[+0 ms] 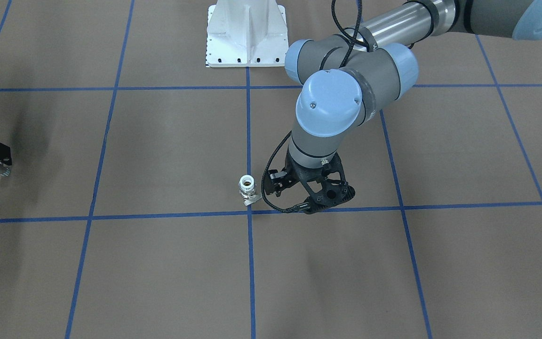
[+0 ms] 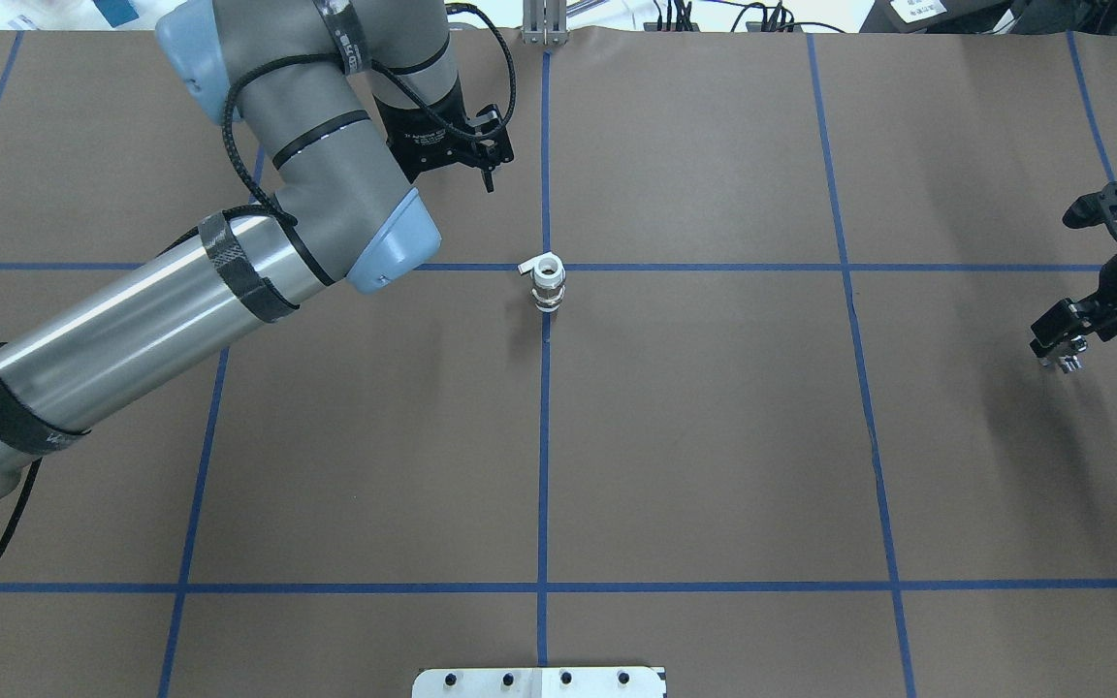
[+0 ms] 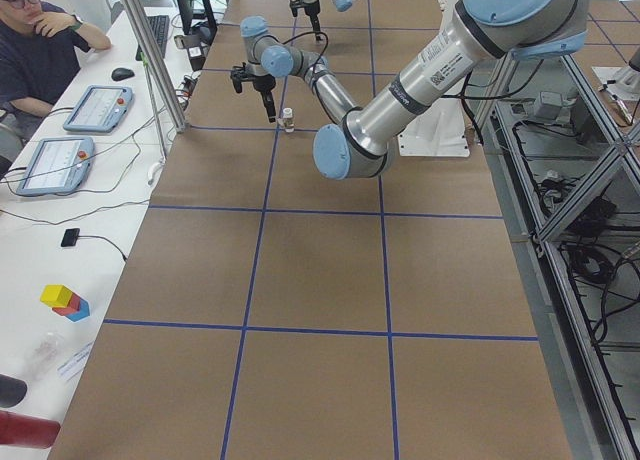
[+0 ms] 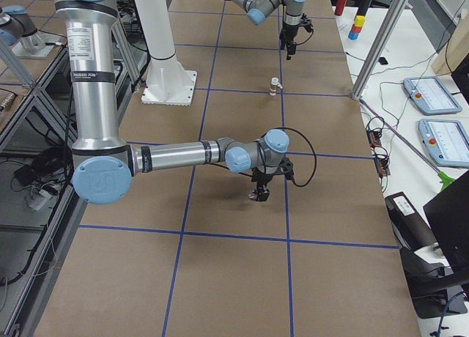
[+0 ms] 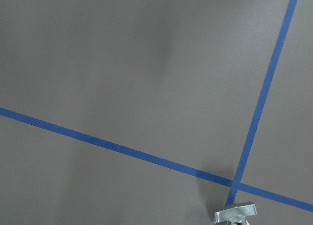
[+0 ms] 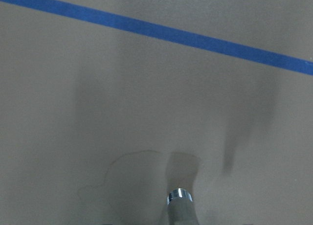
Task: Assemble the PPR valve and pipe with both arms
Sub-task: 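Release the fitting and raise the left gripper while the right gripper descends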
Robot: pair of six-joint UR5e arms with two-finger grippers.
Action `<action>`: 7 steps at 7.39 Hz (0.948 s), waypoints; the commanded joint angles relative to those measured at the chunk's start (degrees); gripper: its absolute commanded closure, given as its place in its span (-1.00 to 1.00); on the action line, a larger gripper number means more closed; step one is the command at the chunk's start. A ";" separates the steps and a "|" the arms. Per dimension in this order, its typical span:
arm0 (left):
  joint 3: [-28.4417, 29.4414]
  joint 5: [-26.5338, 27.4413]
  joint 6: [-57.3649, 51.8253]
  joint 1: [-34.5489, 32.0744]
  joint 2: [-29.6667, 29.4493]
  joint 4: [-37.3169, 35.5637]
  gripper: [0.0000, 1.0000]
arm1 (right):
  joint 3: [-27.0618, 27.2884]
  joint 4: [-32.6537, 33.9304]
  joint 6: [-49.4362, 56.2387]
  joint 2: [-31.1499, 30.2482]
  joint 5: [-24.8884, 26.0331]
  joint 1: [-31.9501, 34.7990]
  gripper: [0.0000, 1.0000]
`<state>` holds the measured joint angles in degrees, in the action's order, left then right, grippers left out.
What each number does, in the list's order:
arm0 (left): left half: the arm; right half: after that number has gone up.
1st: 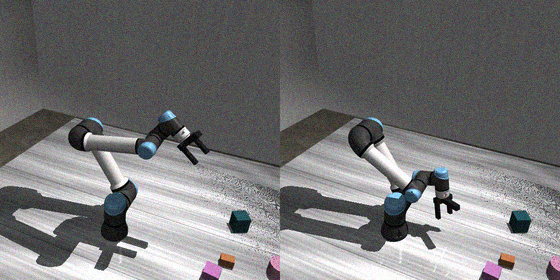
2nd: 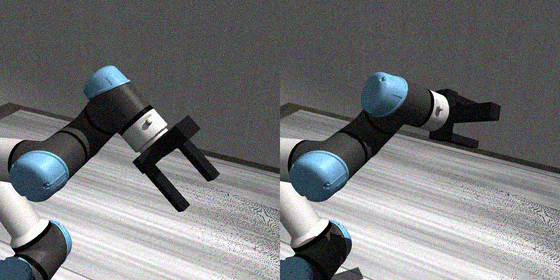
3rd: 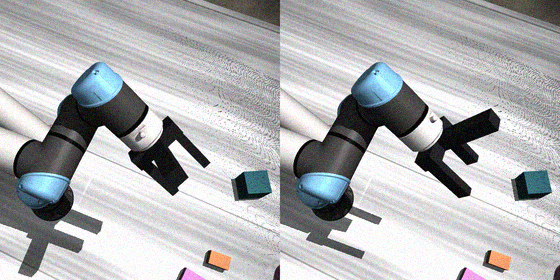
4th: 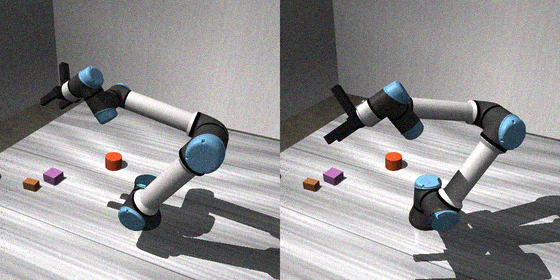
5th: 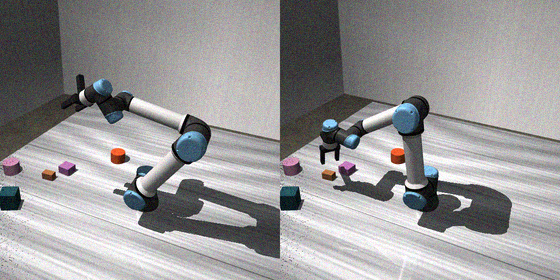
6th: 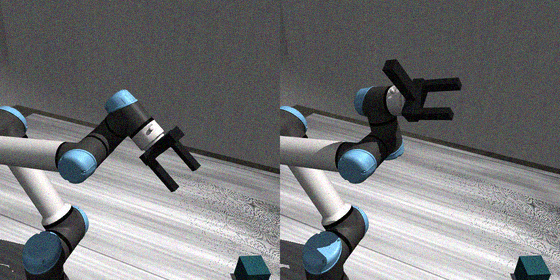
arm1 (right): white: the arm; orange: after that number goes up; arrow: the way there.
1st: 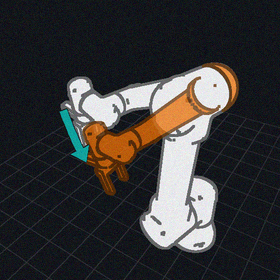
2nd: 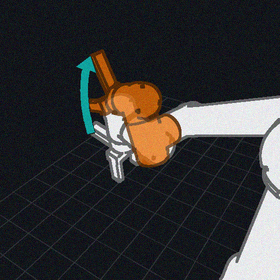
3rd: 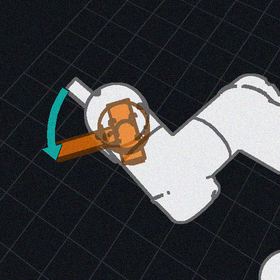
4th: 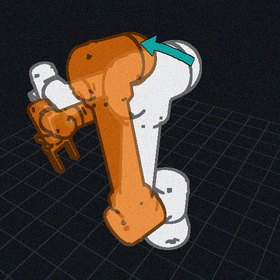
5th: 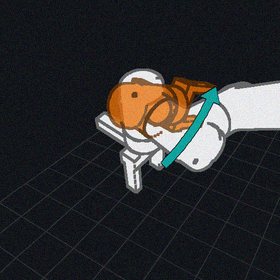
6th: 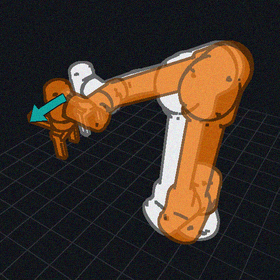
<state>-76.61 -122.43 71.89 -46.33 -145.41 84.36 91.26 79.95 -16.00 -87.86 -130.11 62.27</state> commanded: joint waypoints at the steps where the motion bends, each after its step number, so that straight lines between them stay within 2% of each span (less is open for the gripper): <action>1: 0.06 -0.09 0.00 0.01 0.04 0.01 -1.00 | -0.90 0.03 1.75 -0.20 0.03 -0.04 -0.64; 3: -0.03 0.00 0.00 0.01 0.04 0.01 -1.00 | -1.08 0.12 1.67 -0.03 -0.14 -0.04 -0.41; 4: -0.03 0.00 0.00 0.01 0.04 0.01 -1.00 | -1.43 0.12 1.67 0.06 -0.23 -0.04 -0.23; 6: -0.03 0.00 0.00 0.01 0.04 0.01 -1.00 | -1.70 0.12 1.76 0.41 -0.14 -0.04 -0.08; 7: -0.03 0.00 0.00 0.01 0.22 0.01 -1.00 | -1.87 0.12 1.67 0.59 -0.23 -0.04 -0.08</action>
<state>-76.64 -122.43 71.89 -46.32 -145.31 84.38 89.61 80.04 -14.29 -87.50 -130.30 62.23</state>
